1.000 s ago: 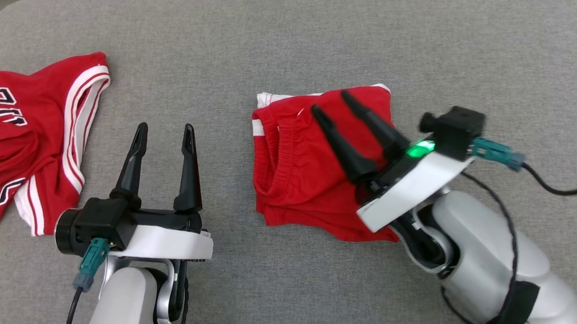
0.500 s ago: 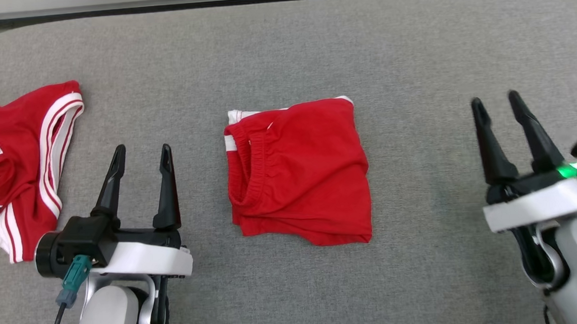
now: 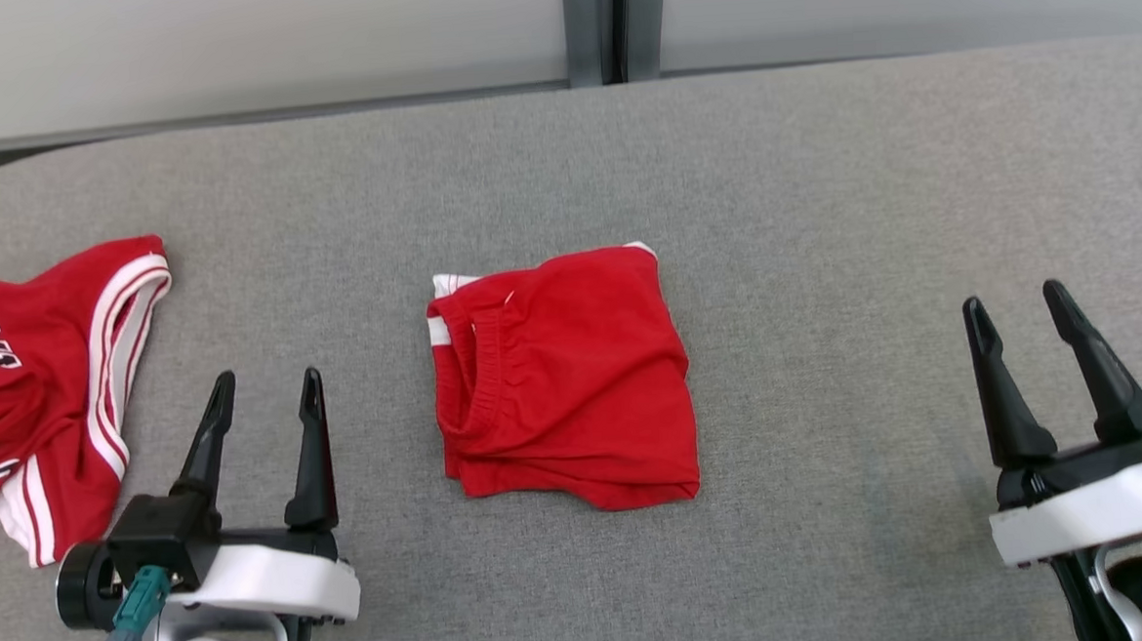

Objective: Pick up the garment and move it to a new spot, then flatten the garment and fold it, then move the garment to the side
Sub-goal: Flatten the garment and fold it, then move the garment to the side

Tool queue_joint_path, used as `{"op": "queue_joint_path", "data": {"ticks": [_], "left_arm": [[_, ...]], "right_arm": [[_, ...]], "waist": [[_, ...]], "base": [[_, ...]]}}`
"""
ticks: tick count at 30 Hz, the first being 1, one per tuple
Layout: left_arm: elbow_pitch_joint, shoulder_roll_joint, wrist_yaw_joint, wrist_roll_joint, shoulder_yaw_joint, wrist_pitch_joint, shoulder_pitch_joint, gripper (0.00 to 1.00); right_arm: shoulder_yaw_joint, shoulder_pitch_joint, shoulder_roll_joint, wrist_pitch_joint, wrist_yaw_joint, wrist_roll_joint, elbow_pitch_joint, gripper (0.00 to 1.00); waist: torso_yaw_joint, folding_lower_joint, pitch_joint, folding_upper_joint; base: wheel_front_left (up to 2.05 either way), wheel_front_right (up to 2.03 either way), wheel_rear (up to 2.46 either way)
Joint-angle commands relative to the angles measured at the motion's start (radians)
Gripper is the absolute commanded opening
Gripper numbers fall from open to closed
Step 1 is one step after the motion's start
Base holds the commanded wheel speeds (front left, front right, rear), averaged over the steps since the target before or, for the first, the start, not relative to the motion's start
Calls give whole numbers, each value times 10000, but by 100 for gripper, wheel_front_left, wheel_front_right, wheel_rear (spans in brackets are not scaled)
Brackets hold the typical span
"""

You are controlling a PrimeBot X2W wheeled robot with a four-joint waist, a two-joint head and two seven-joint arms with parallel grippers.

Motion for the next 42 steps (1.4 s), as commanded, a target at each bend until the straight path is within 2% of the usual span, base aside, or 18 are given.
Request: {"op": "queue_joint_path", "data": {"ticks": [1, 8, 17, 42], "left_arm": [[-58, 92, 84, -59, 35, 49, 183, 100], [-233, 260, 188, -126, 2, 297, 1084, 100], [-343, 380, 271, -214, -83, 549, 1733, 100], [-323, 470, 417, -388, -182, 603, 1783, 100]], "right_arm": [[-85, 243, 65, 139, 4, -105, -181, 100], [-480, 1531, 332, 968, 2, -514, -1183, 100], [-813, 2438, 545, 1382, 4, -445, -1528, 100], [-939, 2537, 639, 1748, 4, -561, -1715, 100]], "waist": [[-31, 0, -323, -1], [-70, 0, -1249, -1], [-118, 0, -1819, -1], [-151, 0, -1909, -1]], "base": [[0, 0, 0], [0, 0, 0], [0, 0, 0], [0, 0, 0]]}}
